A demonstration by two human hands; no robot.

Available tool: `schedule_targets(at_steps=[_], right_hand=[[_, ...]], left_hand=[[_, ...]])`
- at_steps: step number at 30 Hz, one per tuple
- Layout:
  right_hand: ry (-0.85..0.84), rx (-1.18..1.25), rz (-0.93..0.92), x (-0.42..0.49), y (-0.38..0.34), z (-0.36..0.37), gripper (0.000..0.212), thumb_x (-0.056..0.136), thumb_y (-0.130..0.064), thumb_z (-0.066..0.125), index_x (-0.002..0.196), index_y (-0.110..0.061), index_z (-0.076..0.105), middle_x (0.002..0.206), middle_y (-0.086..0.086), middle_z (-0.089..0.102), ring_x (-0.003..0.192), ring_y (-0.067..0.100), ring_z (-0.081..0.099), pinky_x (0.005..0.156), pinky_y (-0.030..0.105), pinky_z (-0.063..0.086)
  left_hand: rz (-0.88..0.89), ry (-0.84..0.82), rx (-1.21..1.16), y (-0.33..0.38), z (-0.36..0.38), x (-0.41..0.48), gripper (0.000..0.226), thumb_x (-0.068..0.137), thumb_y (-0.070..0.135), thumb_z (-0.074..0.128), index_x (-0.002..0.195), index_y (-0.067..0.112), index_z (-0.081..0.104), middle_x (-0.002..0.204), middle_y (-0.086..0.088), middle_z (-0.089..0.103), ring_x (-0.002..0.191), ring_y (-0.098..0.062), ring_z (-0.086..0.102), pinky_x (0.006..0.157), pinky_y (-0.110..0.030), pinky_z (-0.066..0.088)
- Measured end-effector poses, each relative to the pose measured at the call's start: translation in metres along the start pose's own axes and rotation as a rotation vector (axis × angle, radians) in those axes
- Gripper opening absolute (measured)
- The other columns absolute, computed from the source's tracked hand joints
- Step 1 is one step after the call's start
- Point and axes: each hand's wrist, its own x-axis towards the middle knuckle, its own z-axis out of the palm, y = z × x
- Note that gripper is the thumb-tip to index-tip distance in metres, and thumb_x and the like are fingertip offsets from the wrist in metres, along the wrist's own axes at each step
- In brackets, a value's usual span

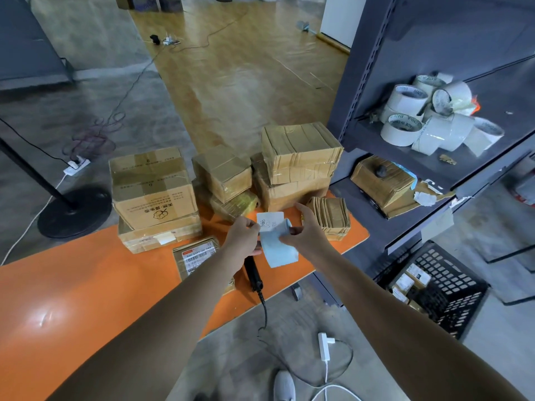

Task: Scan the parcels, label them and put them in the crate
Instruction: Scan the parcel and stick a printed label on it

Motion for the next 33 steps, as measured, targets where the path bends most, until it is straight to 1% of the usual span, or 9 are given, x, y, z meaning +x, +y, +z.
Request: schedule_targets(at_steps=[2, 5, 9, 13, 16, 20, 24, 28, 33], right_hand=[[0.010, -0.091, -0.045, 0.003, 0.005, -0.005, 0.091, 0.080, -0.007, 0.076, 0.149, -0.034, 0.024, 0.087, 0.000, 0.059, 0.069, 0.012, 0.057, 0.054, 0.022, 0.045], [0.016, -0.231, -0.133, 0.010, 0.014, -0.012, 0.089, 0.082, -0.004, 0.072, 0.151, -0.032, 0.023, 0.087, -0.005, 0.056, 0.077, 0.011, 0.057, 0.063, 0.022, 0.045], [-0.006, -0.459, -0.189, 0.024, 0.026, -0.008, 0.075, 0.083, 0.000, 0.067, 0.144, -0.026, 0.032, 0.102, 0.004, 0.062, 0.095, 0.025, 0.061, 0.084, 0.040, 0.052], [-0.003, -0.552, -0.153, 0.040, 0.046, 0.004, 0.055, 0.082, -0.001, 0.069, 0.126, -0.020, 0.042, 0.111, 0.004, 0.062, 0.103, 0.026, 0.060, 0.095, 0.046, 0.045], [-0.015, -0.562, -0.141, 0.049, 0.058, 0.011, 0.047, 0.079, -0.005, 0.072, 0.118, -0.014, 0.046, 0.109, 0.002, 0.061, 0.103, 0.026, 0.060, 0.094, 0.041, 0.045], [-0.030, -0.620, -0.150, 0.057, 0.066, 0.022, 0.044, 0.076, -0.013, 0.077, 0.102, -0.021, 0.043, 0.094, -0.007, 0.053, 0.096, 0.022, 0.059, 0.086, 0.034, 0.036], [-0.040, -0.646, -0.154, 0.059, 0.070, 0.031, 0.049, 0.072, -0.021, 0.082, 0.100, -0.024, 0.041, 0.094, -0.010, 0.054, 0.095, 0.019, 0.058, 0.088, 0.035, 0.036], [-0.033, -0.583, -0.138, 0.058, 0.067, 0.031, 0.053, 0.072, -0.033, 0.083, 0.111, -0.023, 0.048, 0.102, -0.010, 0.057, 0.095, 0.012, 0.054, 0.090, 0.034, 0.038], [0.015, -0.322, -0.095, 0.047, 0.052, 0.034, 0.014, 0.092, -0.031, 0.062, 0.102, -0.023, 0.057, 0.088, -0.014, 0.059, 0.081, 0.008, 0.058, 0.059, 0.016, 0.038]], left_hand=[[0.005, 0.033, 0.049, -0.001, 0.001, 0.004, 0.017, 0.101, 0.017, 0.045, 0.117, 0.011, 0.047, 0.112, -0.009, 0.057, 0.090, -0.023, 0.066, 0.065, -0.029, 0.056], [0.006, 0.059, 0.070, -0.003, 0.002, 0.011, 0.021, 0.101, 0.015, 0.045, 0.120, 0.007, 0.049, 0.102, -0.007, 0.057, 0.088, -0.019, 0.061, 0.073, -0.031, 0.054], [-0.009, 0.084, 0.095, -0.009, 0.009, 0.017, 0.020, 0.100, 0.016, 0.045, 0.118, 0.009, 0.050, 0.089, -0.002, 0.054, 0.085, -0.017, 0.057, 0.075, -0.032, 0.053], [-0.062, 0.099, 0.125, -0.018, 0.014, 0.024, 0.025, 0.100, 0.017, 0.046, 0.122, 0.006, 0.052, 0.106, -0.011, 0.059, 0.088, -0.017, 0.058, 0.070, -0.030, 0.053], [-0.125, 0.109, 0.102, -0.027, 0.013, 0.030, 0.029, 0.100, 0.018, 0.047, 0.125, 0.004, 0.052, 0.113, -0.012, 0.059, 0.089, -0.016, 0.058, 0.060, -0.025, 0.051], [-0.221, 0.120, -0.012, -0.037, 0.009, 0.036, 0.022, 0.099, 0.015, 0.049, 0.117, 0.004, 0.056, 0.092, -0.005, 0.059, 0.081, -0.014, 0.058, 0.064, -0.029, 0.051], [-0.278, 0.130, -0.068, -0.043, 0.003, 0.035, 0.007, 0.097, 0.009, 0.050, 0.096, 0.007, 0.057, 0.085, -0.005, 0.058, 0.075, -0.014, 0.057, 0.069, -0.033, 0.051], [-0.253, 0.121, -0.071, -0.042, -0.006, 0.027, 0.016, 0.096, 0.004, 0.049, 0.084, 0.013, 0.055, 0.085, -0.006, 0.059, 0.075, -0.015, 0.057, 0.060, -0.028, 0.050], [-0.245, 0.093, -0.074, -0.037, -0.024, 0.015, 0.011, 0.094, 0.003, 0.049, 0.101, 0.007, 0.057, 0.089, -0.007, 0.058, 0.076, -0.014, 0.057, 0.060, -0.028, 0.050]])
